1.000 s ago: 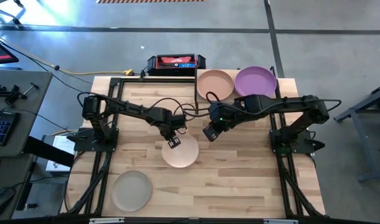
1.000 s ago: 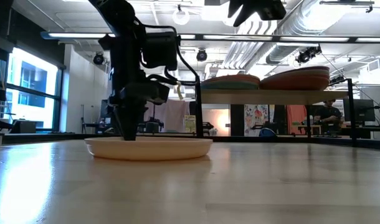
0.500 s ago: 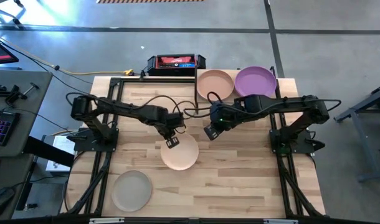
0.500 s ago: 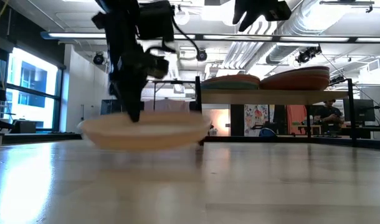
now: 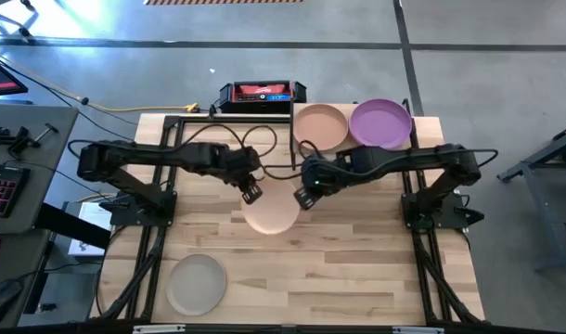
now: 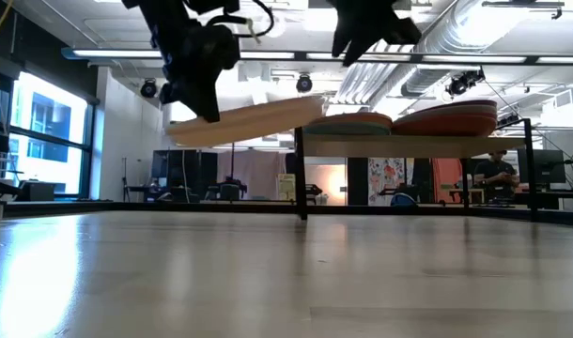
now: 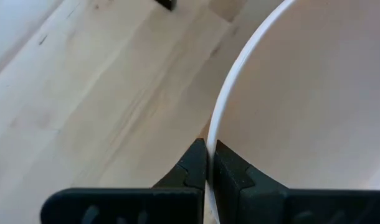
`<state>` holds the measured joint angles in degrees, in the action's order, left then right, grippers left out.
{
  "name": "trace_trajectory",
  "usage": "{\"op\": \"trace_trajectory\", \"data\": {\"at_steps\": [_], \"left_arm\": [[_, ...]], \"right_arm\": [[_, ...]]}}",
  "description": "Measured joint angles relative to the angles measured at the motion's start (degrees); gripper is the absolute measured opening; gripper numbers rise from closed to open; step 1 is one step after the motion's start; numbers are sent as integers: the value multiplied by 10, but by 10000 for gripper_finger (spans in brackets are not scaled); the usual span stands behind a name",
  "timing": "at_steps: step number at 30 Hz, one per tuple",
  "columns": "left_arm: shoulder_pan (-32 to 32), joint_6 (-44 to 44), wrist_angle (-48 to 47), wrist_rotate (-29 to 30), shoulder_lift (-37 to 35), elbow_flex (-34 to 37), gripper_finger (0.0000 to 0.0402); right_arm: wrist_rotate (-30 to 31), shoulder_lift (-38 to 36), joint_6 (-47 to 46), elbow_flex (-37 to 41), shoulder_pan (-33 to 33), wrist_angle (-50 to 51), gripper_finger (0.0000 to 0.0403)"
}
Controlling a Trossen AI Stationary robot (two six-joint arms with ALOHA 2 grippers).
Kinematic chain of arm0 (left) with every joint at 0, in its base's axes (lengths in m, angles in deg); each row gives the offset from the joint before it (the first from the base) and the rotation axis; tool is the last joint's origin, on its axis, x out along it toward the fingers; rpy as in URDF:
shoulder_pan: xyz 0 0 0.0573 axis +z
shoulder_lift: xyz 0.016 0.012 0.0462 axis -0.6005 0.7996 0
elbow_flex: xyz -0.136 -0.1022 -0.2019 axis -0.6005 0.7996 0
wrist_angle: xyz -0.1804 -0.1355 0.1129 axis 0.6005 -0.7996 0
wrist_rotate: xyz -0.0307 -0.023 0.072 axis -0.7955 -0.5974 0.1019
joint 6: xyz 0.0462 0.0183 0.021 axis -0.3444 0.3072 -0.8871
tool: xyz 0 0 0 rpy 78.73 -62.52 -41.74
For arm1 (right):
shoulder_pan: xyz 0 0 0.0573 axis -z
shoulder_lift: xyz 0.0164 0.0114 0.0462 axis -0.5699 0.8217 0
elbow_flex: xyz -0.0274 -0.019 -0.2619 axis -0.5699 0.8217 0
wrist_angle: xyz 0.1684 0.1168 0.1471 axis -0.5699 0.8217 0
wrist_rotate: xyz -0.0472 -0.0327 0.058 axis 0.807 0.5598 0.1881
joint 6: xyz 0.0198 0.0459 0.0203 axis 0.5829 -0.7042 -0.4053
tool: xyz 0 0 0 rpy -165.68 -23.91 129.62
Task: Place and stack plates onto a shelf
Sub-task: Stack the white plate on top of the brown plate on the shelf
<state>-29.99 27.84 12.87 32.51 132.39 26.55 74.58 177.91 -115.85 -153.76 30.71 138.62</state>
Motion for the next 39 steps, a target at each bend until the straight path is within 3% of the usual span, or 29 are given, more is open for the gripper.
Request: {"op": "trace_trajectory", "data": {"at_steps": [13,32,39], "left_arm": [[3,-4,-9,2,-4,0,1],[1,-7,7,14,-3,0,1],[1,-15,7,13,-3,0,1]], "right_arm": [[5,72,8,0,-2,-47,75],[30,102,-21,0,-2,-64,74],[30,102,-32,0,-2,-60,9]]}}
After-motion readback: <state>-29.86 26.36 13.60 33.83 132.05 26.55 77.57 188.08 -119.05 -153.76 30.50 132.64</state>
